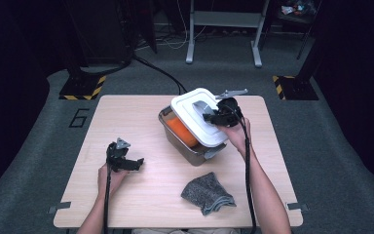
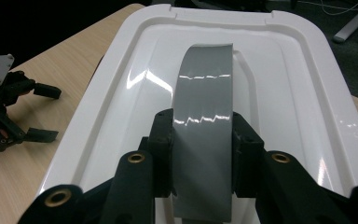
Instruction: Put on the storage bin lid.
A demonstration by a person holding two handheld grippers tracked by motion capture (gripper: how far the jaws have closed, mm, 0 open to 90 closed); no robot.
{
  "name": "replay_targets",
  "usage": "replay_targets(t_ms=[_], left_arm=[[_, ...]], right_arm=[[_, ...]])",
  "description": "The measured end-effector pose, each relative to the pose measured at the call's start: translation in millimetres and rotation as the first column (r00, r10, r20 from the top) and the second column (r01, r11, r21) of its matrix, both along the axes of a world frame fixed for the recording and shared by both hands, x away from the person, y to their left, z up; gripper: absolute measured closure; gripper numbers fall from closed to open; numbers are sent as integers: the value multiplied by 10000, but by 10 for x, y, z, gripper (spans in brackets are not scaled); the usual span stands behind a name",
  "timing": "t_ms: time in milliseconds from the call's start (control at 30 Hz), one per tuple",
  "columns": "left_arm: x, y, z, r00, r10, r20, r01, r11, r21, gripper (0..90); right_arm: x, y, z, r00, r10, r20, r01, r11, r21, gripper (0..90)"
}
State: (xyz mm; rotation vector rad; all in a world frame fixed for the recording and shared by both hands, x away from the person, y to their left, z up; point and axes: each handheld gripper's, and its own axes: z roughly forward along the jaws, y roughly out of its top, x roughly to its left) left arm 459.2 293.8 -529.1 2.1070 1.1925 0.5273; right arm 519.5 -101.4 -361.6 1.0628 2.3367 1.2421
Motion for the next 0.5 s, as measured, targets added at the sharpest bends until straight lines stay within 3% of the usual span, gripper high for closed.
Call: replay_targets(t_ms=[500], left_arm=[[1,-13,-14,9998,136,126,-133,9997,-205,5]], right_arm=[[-32,292,-139,9991,405,-150,-410,9984,-384,666]])
